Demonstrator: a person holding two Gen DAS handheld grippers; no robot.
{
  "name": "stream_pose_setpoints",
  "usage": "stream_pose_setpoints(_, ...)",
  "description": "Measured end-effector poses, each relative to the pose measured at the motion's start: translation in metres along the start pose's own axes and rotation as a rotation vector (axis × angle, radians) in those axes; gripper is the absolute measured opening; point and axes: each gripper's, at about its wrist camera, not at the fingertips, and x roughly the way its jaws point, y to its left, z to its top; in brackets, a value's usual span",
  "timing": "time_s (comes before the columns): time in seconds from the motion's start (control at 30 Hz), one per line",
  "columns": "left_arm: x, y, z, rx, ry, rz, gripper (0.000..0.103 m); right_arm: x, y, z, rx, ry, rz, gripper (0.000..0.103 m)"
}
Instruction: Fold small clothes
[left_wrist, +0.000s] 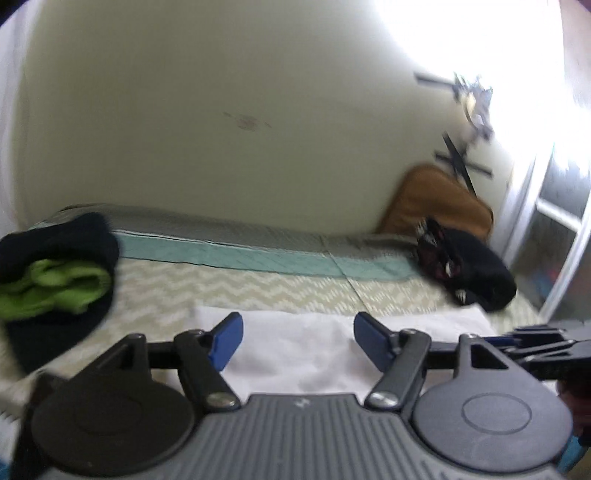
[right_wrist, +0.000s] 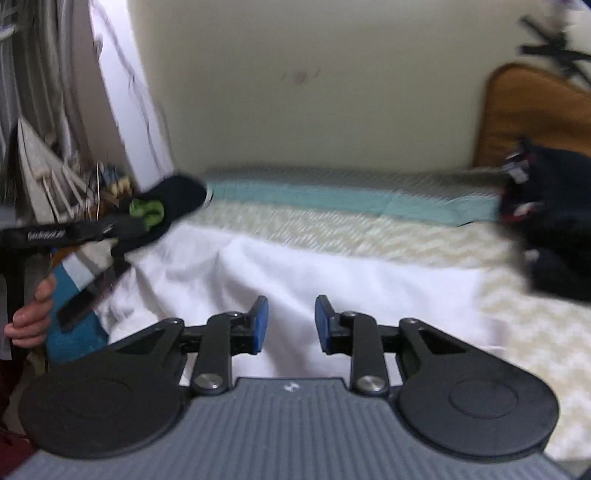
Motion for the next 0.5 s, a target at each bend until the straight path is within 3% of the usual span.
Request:
stream_pose_setpoints(0.03,0.012,-0.003,-0.007,0.025,0.021,0.028,0.071,0.005,0.003,-0.005,-0.035,0.013,-0.032,0.030)
stream_pose_setpoints(0.1,0.037,-0.005,-0.019,0.047,0.118,0.090,0.071,0.014,-0.008,-0.019,-0.088,0.046,-0.181,0.023)
stream_pose_setpoints(0.13,0.047,-0.003,-0.026,0.057,0.166,0.107,0.071,0.009,-0.026,-0.028,-0.038,0.041,-0.178,0.003)
stream_pose_setpoints(0.17,0.053,-0.001,-0.035,0.061,0.201,0.122,0.071,-0.001,-0.043,-0.033,0.040,0.030,-0.140,0.000)
stream_pose_setpoints(0.23,0.048,-0.003,-0.049,0.108,0.159,0.131,0.076,-0.021,-0.072,-0.042,0.228,0.018,-0.065,0.000)
stream_pose_setpoints(0.3,0.041,-0.003,-0.052,0.115,0.156,0.138,0.079,-0.041,-0.074,-0.053,0.219,-0.010,-0.104,0.000)
stream_pose_setpoints(0.4,0.036,0.002,-0.046,0.080,0.168,0.128,0.079,-0.063,-0.076,-0.065,0.280,-0.027,-0.085,0.001)
stream_pose_setpoints(0.5,0.017,0.008,-0.039,0.022,0.132,0.098,0.077,-0.088,-0.083,-0.069,0.393,-0.096,-0.088,0.026)
